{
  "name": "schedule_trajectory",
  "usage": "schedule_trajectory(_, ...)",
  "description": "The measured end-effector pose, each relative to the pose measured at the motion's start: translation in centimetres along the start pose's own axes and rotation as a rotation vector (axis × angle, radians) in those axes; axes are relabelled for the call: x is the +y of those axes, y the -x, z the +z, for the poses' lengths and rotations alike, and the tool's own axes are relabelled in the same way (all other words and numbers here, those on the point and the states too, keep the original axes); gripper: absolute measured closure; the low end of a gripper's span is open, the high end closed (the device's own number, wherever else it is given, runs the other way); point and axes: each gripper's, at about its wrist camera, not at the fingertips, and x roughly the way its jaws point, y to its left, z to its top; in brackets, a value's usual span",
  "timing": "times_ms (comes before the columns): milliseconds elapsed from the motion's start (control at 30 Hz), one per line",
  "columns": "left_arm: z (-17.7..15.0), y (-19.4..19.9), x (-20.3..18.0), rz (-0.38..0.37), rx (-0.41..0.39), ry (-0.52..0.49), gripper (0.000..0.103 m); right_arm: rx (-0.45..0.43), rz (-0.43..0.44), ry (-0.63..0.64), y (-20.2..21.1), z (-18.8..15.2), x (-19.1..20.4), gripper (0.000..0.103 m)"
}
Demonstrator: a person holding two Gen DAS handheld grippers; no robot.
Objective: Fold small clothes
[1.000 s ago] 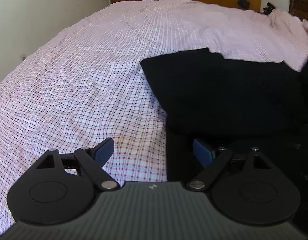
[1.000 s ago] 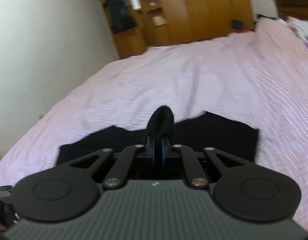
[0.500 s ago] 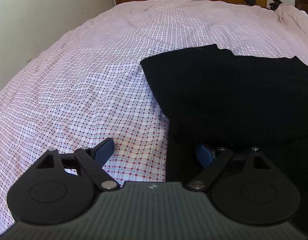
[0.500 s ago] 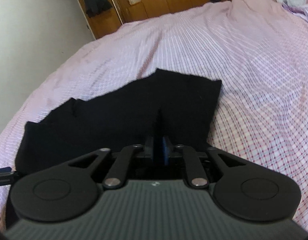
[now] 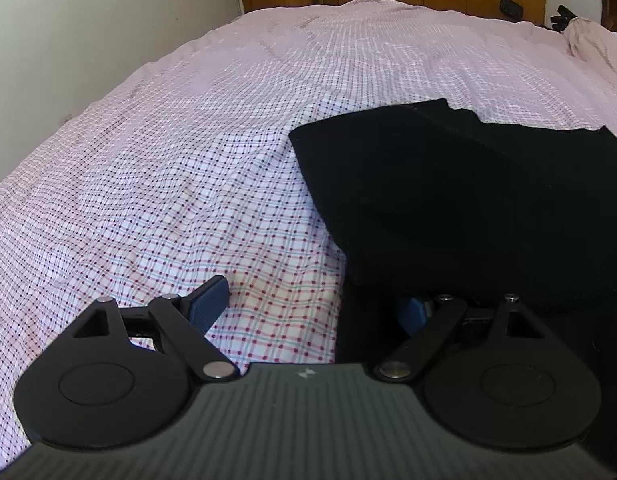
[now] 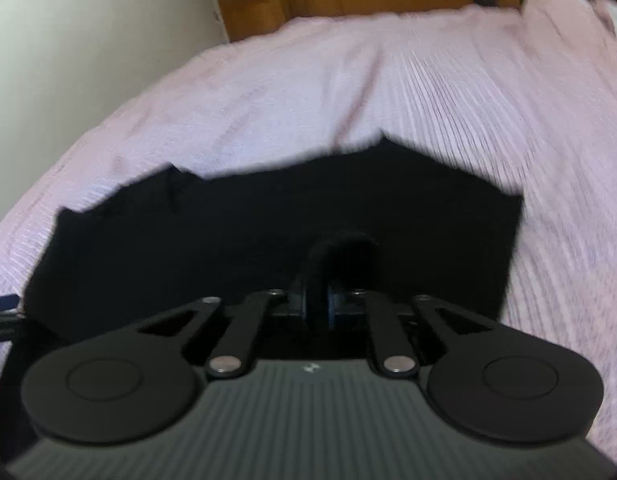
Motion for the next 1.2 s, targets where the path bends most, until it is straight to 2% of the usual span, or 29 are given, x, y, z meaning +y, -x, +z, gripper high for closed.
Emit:
schedule_trajectory(67,0.0,-0.2,0.1,0.001,0.004,0.004,0.013,-0.111,0.013,0.024,2.4,1.7,0.9,0.092)
schedule_trajectory(133,-0.1,-0.4,0.2,0.016,0.011,0.008,0.01,-0.251,0.01,-0.01,5.6,3.4,0.9,0.092)
schedule_trajectory(200,-0.1,-0.8,0.4,0.02,0.019,0.017,0.009,-0.35,-0.045,-0.055,7.6,4.1,0.1,0.092)
schedule_trajectory(233,0.0,-0.9,0.5,0.02,0.024,0.024,0.009,-0.366,-0.076,-0.066,7.9,4.2,-0.5,0.092)
schedule_trajectory(300,0.0,-0.9,0.6,0.021,0.027,0.027,0.008,-0.328,-0.118,-0.075,7.2,3.9,-1.9,0.092)
schedule_trajectory(400,0.0,-1.1,0.4,0.029,0.03,0.026,0.007,-0.178,-0.17,-0.096,3.9,2.1,-4.1,0.092)
schedule_trajectory(533,0.0,-1.1,0.2,0.03,0.029,0.016,0.007,-0.036,-0.221,-0.13,-0.2,-0.8,-5.8,0.091)
schedule_trajectory(700,0.5,0.3,0.2,0.015,-0.002,0.004,0.008,-0.055,-0.223,-0.139,-0.3,-1.5,-5.7,0.091)
schedule_trajectory(900,2.3,4.0,-1.2,-0.034,-0.134,-0.074,0.01,-0.182,-0.168,-0.141,3.2,0.2,-4.1,0.091)
schedule_trajectory(1000,3.4,5.0,-2.5,-0.056,-0.19,-0.102,0.02,-0.187,-0.169,-0.126,3.8,0.8,-3.5,0.091)
schedule_trajectory(1033,3.7,5.0,-2.9,-0.065,-0.199,-0.107,0.027,-0.178,-0.185,-0.116,3.5,0.9,-3.4,0.091)
schedule_trajectory(1133,4.7,4.2,-4.1,-0.126,-0.191,-0.103,0.042,-0.143,-0.223,-0.107,2.3,0.5,-3.7,0.089)
schedule_trajectory(1167,4.9,3.9,-4.4,-0.15,-0.181,-0.099,0.049,-0.119,-0.215,-0.124,1.7,0.3,-4.2,0.089)
schedule_trajectory(1200,5.3,3.2,-4.7,-0.177,-0.169,-0.093,0.051,-0.089,-0.203,-0.149,1.1,0.2,-4.7,0.089)
